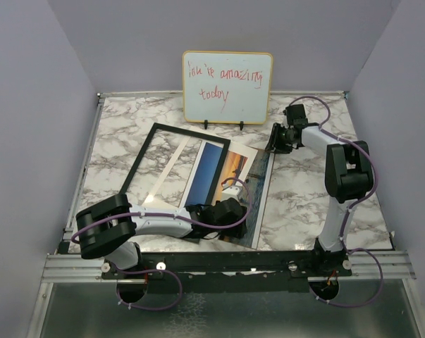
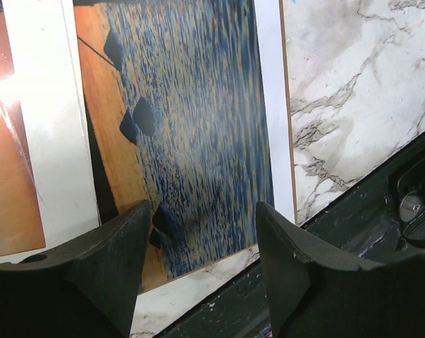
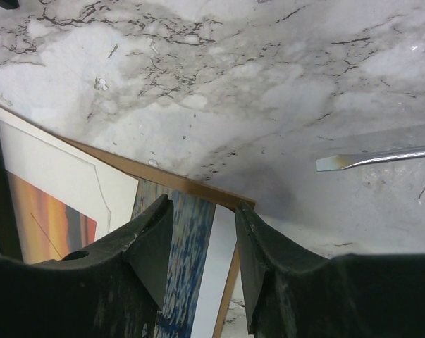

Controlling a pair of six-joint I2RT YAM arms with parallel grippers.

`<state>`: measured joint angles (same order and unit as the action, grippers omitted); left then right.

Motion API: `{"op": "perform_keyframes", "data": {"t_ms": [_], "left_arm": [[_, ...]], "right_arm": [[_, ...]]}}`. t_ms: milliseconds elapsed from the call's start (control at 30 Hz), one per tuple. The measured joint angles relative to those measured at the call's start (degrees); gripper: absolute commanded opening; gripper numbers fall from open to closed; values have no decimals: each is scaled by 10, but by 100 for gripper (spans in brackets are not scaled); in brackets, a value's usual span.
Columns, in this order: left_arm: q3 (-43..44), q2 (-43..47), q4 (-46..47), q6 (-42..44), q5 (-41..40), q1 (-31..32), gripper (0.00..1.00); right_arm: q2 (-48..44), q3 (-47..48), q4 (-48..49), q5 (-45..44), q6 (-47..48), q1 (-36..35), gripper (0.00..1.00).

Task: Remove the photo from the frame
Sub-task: Pick up the photo from the photo frame.

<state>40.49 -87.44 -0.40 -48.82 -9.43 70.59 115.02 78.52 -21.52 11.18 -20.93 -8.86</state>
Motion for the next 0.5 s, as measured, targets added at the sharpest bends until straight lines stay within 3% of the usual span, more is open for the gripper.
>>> {"op": "perform_keyframes", "data": {"t_ms": [500], "left_arm": [[0,0,0,0,0,0,63]], "right_arm": [[-19,-46,46,65,17,7,44]]}}
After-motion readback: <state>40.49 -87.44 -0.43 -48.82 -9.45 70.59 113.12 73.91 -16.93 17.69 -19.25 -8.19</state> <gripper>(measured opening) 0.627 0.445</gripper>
